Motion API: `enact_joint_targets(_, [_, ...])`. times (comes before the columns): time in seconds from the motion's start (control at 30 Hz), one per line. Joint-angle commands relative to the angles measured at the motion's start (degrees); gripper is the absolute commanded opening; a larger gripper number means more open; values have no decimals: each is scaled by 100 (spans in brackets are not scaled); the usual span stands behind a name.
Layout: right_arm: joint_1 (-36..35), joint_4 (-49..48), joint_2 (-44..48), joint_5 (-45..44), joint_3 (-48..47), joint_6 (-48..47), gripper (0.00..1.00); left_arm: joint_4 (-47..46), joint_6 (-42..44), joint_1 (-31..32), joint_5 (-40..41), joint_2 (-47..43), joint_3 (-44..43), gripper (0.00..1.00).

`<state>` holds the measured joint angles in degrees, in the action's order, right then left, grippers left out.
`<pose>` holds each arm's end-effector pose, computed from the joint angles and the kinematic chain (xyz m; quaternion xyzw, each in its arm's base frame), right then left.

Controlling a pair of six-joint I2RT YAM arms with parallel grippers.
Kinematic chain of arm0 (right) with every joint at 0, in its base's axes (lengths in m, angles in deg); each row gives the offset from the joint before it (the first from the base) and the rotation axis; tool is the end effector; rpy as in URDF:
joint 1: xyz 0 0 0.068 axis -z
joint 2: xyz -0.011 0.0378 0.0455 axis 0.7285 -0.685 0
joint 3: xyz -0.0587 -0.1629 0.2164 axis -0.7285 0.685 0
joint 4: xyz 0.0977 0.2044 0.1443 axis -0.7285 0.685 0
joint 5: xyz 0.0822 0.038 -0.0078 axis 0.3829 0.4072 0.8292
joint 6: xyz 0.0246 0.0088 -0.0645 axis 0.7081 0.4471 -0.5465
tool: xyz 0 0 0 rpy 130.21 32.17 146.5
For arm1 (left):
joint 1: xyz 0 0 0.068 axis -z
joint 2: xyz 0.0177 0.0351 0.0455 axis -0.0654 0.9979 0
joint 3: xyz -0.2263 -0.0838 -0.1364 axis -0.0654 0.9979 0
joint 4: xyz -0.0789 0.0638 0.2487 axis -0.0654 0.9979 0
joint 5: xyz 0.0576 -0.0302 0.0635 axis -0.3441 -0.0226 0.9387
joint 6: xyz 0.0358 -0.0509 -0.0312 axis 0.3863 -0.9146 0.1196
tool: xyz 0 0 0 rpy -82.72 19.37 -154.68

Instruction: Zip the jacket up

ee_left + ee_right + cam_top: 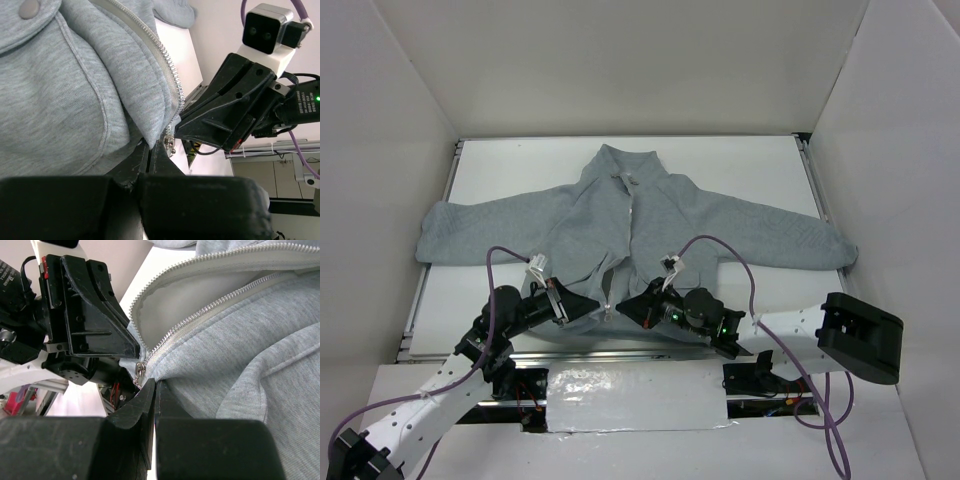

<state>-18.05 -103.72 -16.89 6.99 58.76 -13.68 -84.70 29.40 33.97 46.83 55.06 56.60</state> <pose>0.1125 0.2276 0.1800 -0.0990 0.7359 0.5280 0.4123 0.1268 -0.0994 0.1876 -0.0617 0.7421 -0.5660 0.3538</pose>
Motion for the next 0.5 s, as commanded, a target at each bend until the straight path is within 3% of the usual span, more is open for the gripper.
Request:
enact_joint_targets(0.0, [22, -444, 12, 71, -47, -76, 0, -26, 112, 28, 107, -89, -248, 0])
enact_joint_targets(0.47, [22, -611, -111, 194, 155, 73, 0, 1, 174, 28, 239, -36, -450, 0])
